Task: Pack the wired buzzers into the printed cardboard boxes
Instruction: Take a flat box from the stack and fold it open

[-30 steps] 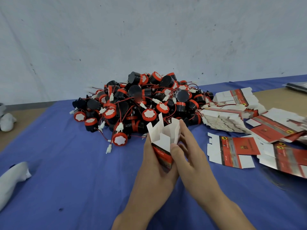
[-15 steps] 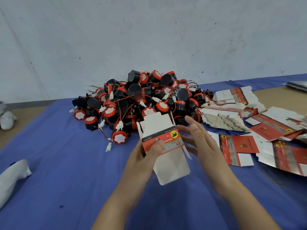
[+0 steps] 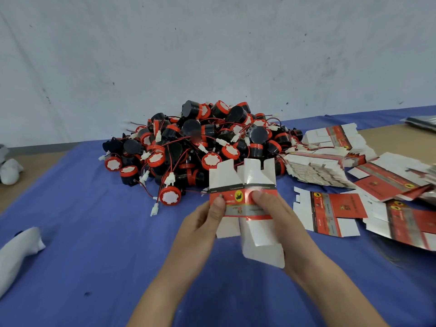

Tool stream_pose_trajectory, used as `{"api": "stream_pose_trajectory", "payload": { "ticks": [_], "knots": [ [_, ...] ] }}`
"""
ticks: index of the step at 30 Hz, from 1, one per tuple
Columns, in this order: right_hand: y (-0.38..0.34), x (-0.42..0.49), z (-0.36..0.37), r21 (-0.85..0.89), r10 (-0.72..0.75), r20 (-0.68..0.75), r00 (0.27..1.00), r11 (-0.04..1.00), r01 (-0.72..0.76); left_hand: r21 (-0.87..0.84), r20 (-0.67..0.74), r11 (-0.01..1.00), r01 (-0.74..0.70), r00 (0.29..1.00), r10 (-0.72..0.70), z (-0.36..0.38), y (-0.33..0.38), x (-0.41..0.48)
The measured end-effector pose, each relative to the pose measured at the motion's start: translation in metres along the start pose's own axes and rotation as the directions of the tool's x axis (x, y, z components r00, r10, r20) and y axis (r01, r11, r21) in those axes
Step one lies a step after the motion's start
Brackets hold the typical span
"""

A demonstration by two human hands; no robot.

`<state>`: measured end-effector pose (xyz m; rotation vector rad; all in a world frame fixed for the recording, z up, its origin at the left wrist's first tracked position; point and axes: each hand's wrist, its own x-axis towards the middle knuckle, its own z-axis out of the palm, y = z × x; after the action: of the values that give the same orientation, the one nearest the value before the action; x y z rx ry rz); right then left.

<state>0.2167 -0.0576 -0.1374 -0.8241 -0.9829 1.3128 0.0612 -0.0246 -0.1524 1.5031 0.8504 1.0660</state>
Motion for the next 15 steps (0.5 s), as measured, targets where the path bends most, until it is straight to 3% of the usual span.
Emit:
{"api": "stream_pose_trajectory", "payload": {
  "ticks": [3, 7, 11, 15],
  "knots": [
    [0.006, 0.003, 0.002, -0.135, -0.139, 0.044, 0.989, 0.98, 0.144, 0.015, -0.053, 0.998, -0.054, 0.997, 0.055, 0.001, -0.006, 0.0],
    [0.026, 0.005, 0.006, -0.345, -0.213, 0.093, 0.973, 0.909, 0.232, -0.157, -0.06, 0.987, -0.031, 0.998, 0.022, 0.012, -0.003, -0.002],
    [0.037, 0.002, 0.008, -0.692, -0.277, 0.121, 0.953, 0.665, 0.281, -0.136, -0.063, 0.99, -0.046, 0.997, 0.038, 0.019, 0.001, -0.007],
    [0.039, -0.001, 0.011, -0.767, -0.386, 0.146, 0.911, 0.538, 0.35, -0.12, -0.109, 0.988, -0.093, 0.991, 0.08, 0.021, 0.002, -0.011]
  ]
}}
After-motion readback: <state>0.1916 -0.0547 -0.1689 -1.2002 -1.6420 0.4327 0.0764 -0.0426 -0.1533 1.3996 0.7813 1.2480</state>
